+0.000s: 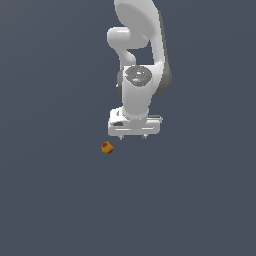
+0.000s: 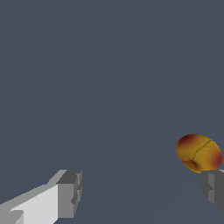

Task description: Pick up the object and move it to a goal position.

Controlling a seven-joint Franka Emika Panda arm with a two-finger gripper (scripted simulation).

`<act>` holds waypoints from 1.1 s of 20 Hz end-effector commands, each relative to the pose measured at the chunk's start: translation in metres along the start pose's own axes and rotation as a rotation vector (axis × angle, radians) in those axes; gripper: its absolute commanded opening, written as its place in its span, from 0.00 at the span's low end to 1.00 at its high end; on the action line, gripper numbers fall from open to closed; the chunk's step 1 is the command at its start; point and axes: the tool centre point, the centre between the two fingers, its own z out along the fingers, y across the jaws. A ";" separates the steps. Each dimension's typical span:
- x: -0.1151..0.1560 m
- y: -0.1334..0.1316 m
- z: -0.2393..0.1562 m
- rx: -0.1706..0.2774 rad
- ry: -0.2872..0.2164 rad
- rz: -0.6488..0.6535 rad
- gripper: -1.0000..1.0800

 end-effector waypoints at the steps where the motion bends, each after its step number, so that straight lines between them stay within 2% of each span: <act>1: 0.000 0.000 0.000 0.000 0.000 0.000 0.96; 10: 0.012 0.017 -0.027 0.008 0.042 0.037 0.96; 22: 0.010 0.021 -0.023 0.007 0.040 0.009 0.96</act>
